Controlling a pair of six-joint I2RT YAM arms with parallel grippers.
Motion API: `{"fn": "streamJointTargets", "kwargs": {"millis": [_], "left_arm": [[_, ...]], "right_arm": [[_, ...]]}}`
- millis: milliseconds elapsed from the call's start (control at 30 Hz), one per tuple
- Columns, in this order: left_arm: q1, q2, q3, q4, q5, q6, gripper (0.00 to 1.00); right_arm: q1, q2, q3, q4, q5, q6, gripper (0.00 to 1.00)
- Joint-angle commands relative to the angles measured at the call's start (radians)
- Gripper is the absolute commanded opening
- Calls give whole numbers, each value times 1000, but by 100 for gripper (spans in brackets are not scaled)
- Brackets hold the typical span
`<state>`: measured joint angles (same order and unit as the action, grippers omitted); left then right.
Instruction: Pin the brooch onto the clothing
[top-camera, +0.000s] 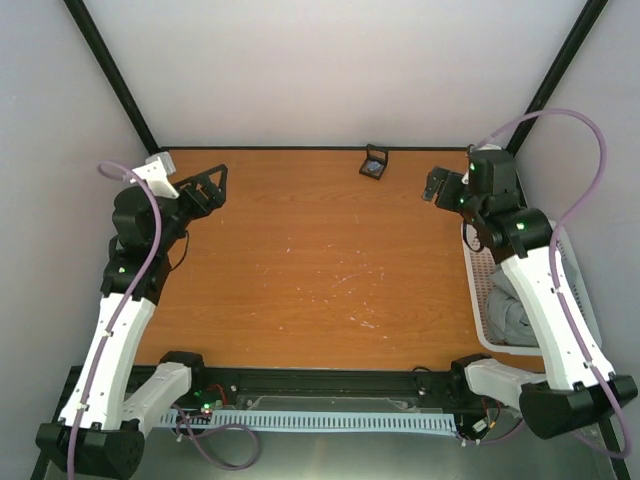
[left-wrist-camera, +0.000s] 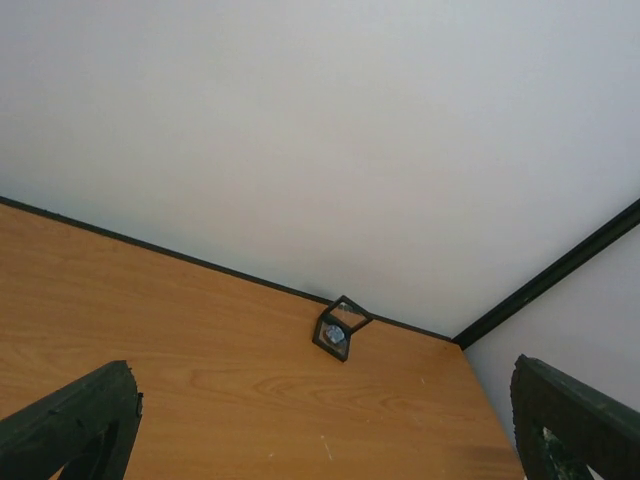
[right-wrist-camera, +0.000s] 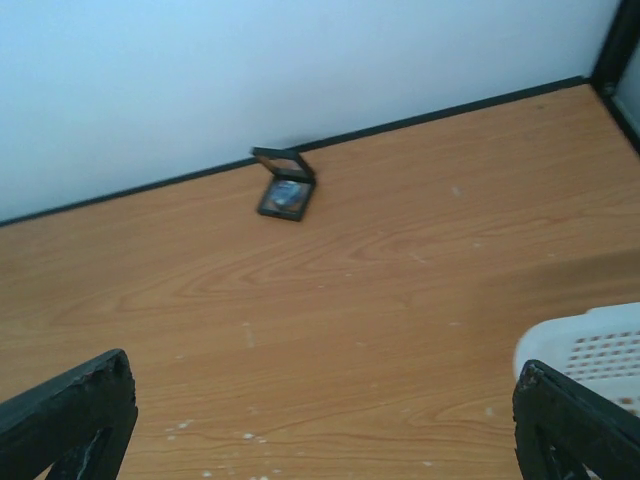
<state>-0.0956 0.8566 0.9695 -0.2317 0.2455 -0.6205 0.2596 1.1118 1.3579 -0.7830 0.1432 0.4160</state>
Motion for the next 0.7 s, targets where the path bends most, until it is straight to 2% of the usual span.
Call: {"fn": "streamJointTargets", "kwargs": {"millis": [0, 167, 467, 667], "left_arm": [[-22, 37, 98, -42, -57, 25, 100], [-32, 67, 147, -63, -62, 31, 100], [-40, 90, 184, -95, -19, 55, 100], [-101, 84, 208, -96, -88, 161, 100]], "right_arm": [[13, 75, 78, -98, 136, -92, 100], [-4, 153, 111, -119, 207, -141, 100], [-390, 248, 51, -209, 215, 33, 100], [-562, 247, -165, -222, 302, 178, 100]]}}
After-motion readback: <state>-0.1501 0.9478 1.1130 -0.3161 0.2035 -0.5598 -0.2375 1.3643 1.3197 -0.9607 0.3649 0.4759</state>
